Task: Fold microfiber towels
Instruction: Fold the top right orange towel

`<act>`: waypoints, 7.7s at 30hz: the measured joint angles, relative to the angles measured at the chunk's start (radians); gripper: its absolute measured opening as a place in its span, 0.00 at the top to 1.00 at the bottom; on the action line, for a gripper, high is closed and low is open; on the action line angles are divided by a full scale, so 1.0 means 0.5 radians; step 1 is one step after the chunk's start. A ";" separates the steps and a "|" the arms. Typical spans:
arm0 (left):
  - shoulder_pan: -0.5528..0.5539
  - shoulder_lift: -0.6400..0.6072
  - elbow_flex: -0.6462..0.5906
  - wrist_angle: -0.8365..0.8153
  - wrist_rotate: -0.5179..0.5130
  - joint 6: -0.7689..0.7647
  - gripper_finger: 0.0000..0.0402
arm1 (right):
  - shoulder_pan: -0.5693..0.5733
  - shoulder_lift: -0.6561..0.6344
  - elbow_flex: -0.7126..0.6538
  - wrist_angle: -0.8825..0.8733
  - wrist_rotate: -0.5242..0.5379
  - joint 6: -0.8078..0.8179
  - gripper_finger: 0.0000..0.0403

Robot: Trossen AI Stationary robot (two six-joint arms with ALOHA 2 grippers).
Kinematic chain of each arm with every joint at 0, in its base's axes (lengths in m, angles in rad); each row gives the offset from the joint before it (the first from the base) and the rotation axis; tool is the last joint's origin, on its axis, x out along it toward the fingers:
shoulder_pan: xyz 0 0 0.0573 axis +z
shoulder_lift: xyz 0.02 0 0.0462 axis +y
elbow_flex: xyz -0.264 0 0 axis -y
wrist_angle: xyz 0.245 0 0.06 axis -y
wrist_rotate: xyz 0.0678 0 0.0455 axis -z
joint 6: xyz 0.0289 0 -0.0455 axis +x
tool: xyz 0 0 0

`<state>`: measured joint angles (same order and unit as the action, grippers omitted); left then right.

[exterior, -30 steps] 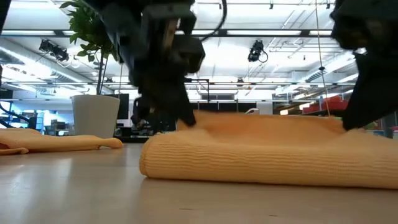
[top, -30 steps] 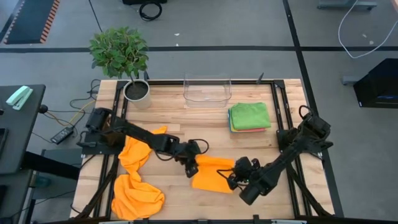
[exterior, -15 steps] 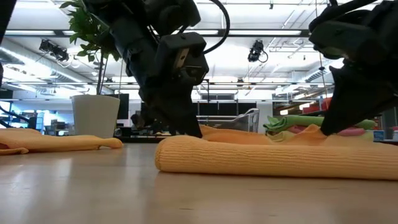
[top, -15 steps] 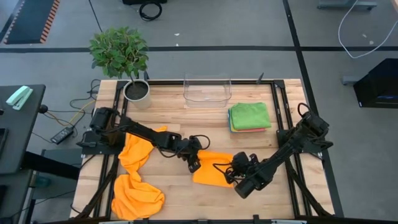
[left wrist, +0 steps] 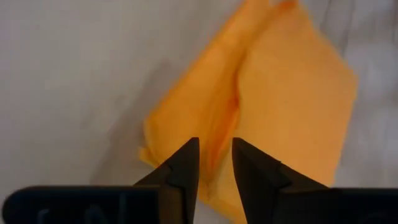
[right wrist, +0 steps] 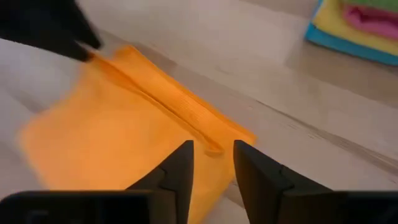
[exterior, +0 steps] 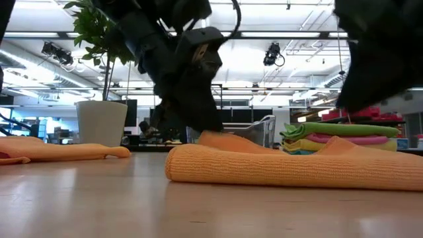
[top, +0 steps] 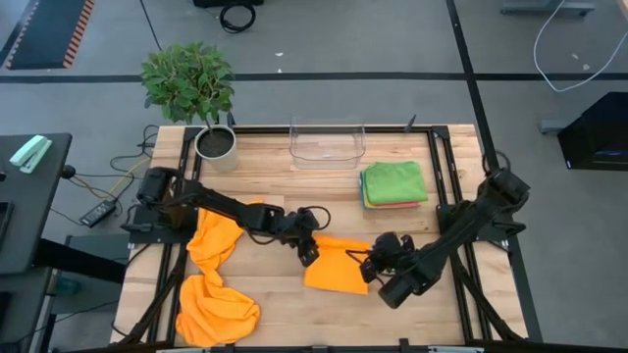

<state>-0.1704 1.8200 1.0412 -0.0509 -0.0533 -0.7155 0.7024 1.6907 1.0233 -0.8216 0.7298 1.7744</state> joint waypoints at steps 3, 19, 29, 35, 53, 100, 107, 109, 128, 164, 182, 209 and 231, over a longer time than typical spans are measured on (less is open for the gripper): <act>0.009 -0.076 0.001 0.004 -0.141 0.042 0.76 | 0.038 -0.080 0.000 0.072 0.037 0.010 0.68; 0.182 0.228 0.001 0.245 0.217 0.305 0.84 | 0.161 0.051 0.004 0.827 -0.187 -0.141 0.74; 0.082 0.283 0.005 0.193 0.196 0.302 0.97 | 0.141 0.276 0.002 0.854 -0.446 -0.151 0.98; -0.117 0.254 0.005 0.132 0.343 0.075 0.96 | 0.072 0.292 0.001 0.559 -0.546 -0.250 0.99; -0.333 0.204 0.694 -0.362 0.026 0.142 0.97 | 0.126 -0.333 0.008 0.283 -0.418 -0.499 0.99; -0.157 0.640 0.690 -0.081 0.219 -0.529 0.53 | 0.560 -0.293 -0.002 0.134 0.014 0.153 0.98; -0.155 0.642 0.689 -0.041 0.217 -0.520 0.61 | 0.533 -0.293 -0.002 0.133 0.013 0.122 0.98; -0.156 0.642 0.689 -0.034 0.204 -0.515 0.63 | 0.533 -0.293 -0.002 0.133 0.014 0.115 0.98; -0.156 0.564 0.690 -0.037 0.166 -0.494 0.95 | 0.524 -0.293 -0.002 0.120 0.013 0.108 0.98; -0.046 0.510 0.913 -0.967 0.150 -0.283 0.98 | 0.510 -0.293 -0.002 0.120 0.004 0.063 0.98; -0.035 0.556 0.913 -0.916 0.404 -0.406 0.96 | 0.061 0.033 -0.002 0.344 -0.282 -0.299 0.98; -0.056 0.402 0.913 -1.008 0.359 -0.365 0.57 | -0.146 -0.166 -0.199 0.426 -0.654 -0.609 0.98; -0.494 0.816 0.924 -0.246 -0.104 -0.646 0.80 | -0.135 -0.194 -0.596 0.768 -0.881 -0.460 0.98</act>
<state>-0.4175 2.2279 1.5033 -0.1740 -0.1054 -1.0384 0.6350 1.5937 0.7254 -0.4375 0.2891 1.5444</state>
